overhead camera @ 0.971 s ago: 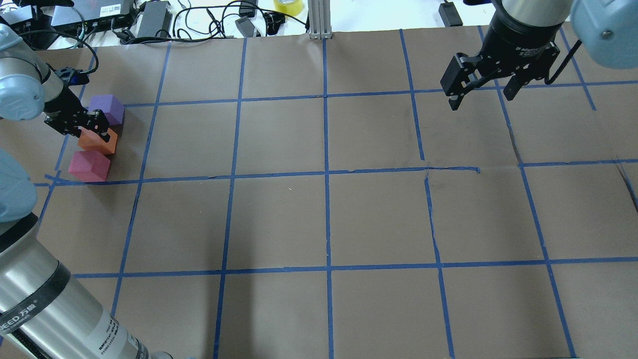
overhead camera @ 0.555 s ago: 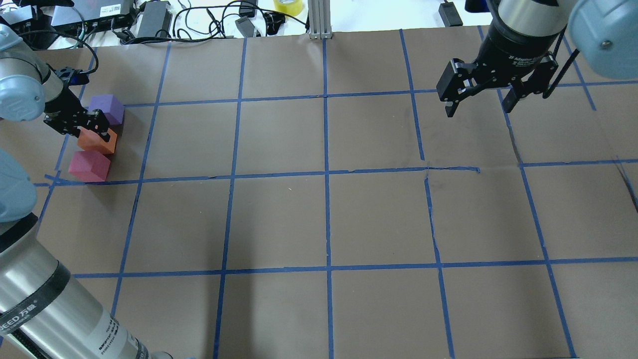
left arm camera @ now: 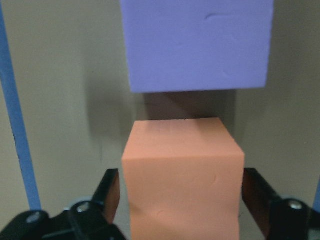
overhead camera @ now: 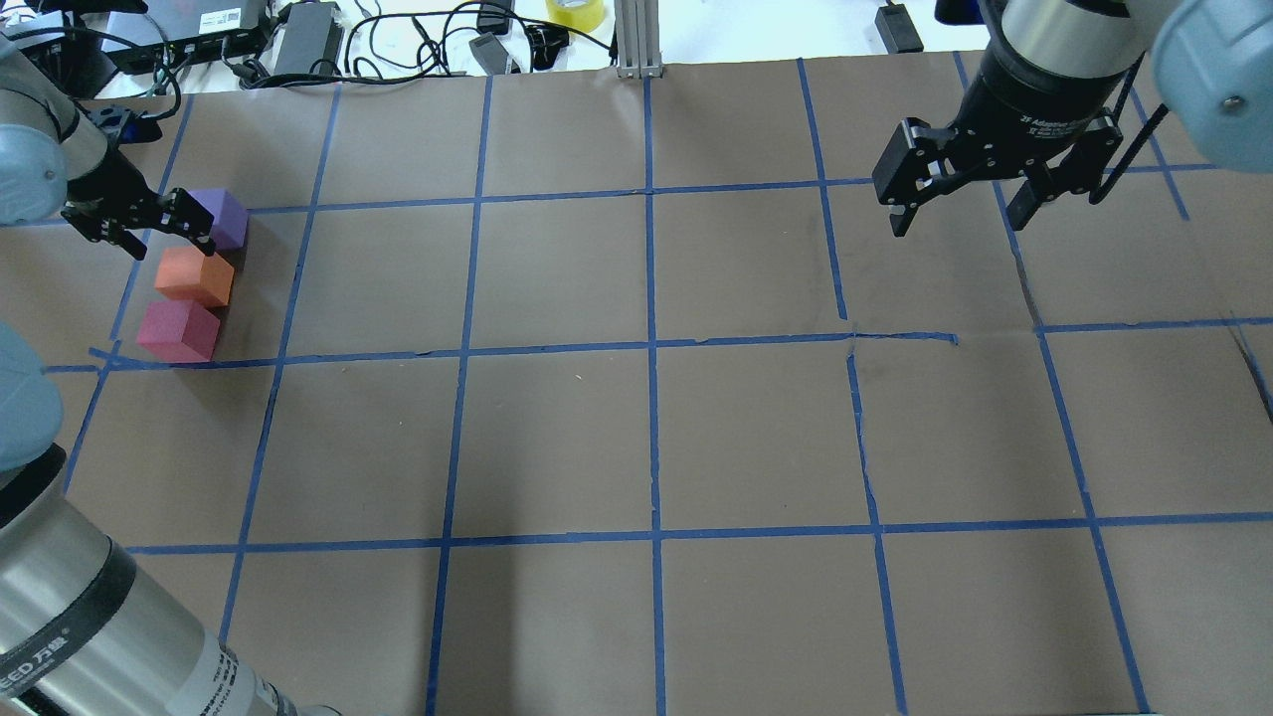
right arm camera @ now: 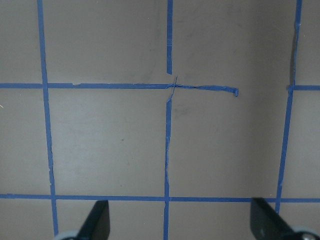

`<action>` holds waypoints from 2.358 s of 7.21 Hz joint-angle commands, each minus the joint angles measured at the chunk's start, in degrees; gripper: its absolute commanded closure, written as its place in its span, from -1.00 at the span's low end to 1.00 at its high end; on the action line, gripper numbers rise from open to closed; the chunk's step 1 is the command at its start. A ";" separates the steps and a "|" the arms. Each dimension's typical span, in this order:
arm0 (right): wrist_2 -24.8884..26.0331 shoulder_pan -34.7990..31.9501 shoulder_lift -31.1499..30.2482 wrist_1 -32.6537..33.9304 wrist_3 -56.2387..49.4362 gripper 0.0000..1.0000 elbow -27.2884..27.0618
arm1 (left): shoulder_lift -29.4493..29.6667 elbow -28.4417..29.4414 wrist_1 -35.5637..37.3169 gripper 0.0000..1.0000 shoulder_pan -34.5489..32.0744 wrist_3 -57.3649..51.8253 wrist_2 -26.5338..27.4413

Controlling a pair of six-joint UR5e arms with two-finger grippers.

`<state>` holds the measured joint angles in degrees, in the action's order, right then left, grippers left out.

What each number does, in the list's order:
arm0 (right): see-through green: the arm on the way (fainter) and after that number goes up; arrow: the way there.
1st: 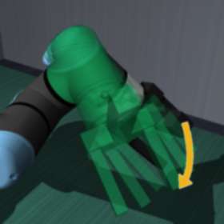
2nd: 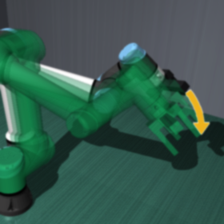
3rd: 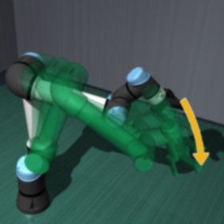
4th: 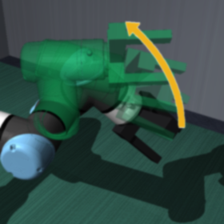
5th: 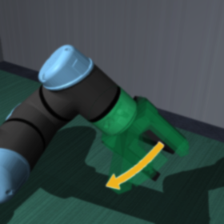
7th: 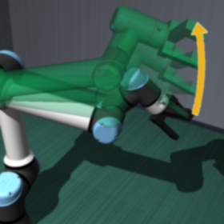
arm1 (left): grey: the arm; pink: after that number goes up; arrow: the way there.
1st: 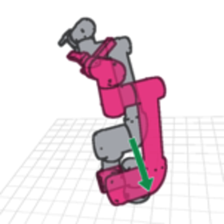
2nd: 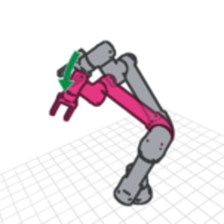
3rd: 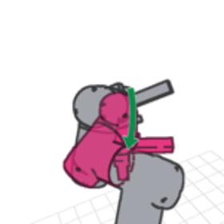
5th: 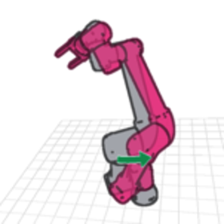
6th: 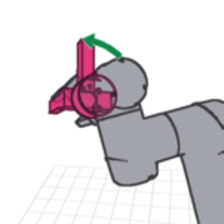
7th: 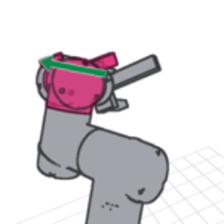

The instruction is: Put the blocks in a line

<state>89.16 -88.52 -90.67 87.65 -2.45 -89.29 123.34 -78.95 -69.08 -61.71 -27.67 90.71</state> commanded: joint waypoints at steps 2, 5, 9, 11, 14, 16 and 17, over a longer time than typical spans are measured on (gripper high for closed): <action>0.40 0.02 -0.21 -0.03 -0.19 -1.00 -0.01 | -15.88 -0.06 -16.63 -1.00 -1.21 0.77 -1.06; 0.58 0.02 -0.03 -0.12 -0.80 -1.00 -0.18 | -28.83 -2.34 -26.19 -1.00 -3.05 1.64 -0.53; 0.67 0.02 -0.12 -0.20 -0.72 -1.00 -0.18 | -26.93 -1.11 -20.61 -1.00 -24.44 32.33 -1.15; 0.67 0.02 -0.12 -0.20 -0.46 -1.00 -0.18 | -26.49 -3.22 -12.79 -1.00 -32.04 34.77 -0.44; 0.93 0.02 -0.03 -0.20 -0.45 -1.00 -0.62 | -30.16 -4.72 -17.01 -1.00 -32.15 34.17 -0.10; 0.84 0.02 -0.03 -0.20 -0.01 -1.00 -0.62 | -32.81 -5.25 -21.43 -1.00 -32.06 34.34 -0.36; 0.58 0.02 -0.03 -0.20 0.07 -1.00 -0.62 | -33.77 -5.95 -22.40 -1.00 -32.15 35.04 -0.10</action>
<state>89.94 -88.51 -90.71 87.45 -2.47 -89.90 90.77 -84.23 -89.97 -93.77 6.80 90.45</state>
